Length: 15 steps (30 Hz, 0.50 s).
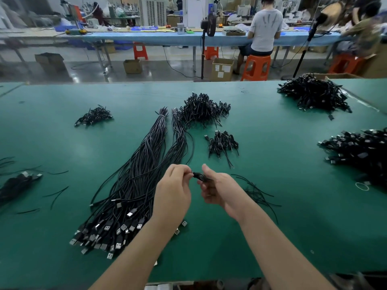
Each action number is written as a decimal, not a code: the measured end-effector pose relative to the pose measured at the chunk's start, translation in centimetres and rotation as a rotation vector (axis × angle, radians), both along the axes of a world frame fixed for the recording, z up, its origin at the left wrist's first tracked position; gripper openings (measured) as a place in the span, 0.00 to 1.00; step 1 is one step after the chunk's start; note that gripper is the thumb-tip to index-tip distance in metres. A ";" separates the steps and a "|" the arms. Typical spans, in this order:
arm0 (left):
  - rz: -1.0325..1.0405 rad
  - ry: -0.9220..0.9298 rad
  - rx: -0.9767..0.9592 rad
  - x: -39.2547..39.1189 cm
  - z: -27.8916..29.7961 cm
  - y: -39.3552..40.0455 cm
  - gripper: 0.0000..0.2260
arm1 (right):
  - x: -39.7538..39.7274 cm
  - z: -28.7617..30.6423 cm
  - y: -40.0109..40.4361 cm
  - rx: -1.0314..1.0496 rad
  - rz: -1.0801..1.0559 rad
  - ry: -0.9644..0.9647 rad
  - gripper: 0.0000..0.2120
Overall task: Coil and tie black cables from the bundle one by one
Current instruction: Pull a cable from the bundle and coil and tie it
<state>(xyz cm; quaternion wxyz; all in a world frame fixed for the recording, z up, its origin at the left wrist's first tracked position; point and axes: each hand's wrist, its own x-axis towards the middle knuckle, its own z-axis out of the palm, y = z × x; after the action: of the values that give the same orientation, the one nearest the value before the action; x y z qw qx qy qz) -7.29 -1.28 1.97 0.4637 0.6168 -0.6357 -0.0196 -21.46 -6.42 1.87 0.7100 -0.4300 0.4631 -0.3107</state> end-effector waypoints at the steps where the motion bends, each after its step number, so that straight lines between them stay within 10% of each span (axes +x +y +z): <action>1: -0.020 -0.087 -0.058 0.1 -0.1 0.1 0.01 | -0.1 0.2 0.1 0.009 0.065 0.023 0.18; 9: -0.048 -0.032 -0.025 0.5 -0.2 0.1 0.02 | -0.1 1.0 0.4 -0.071 0.084 -0.082 0.08; 15: 0.023 0.537 0.455 0.3 -0.2 -0.6 0.06 | 0.1 0.2 0.4 -0.401 0.009 0.060 0.10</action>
<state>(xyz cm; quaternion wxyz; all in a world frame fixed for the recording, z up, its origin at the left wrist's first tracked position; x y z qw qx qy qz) -7.03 -1.90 1.78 0.4652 0.6844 -0.4632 -0.3171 -21.40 -5.99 2.07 0.5975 -0.5737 0.4111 -0.3807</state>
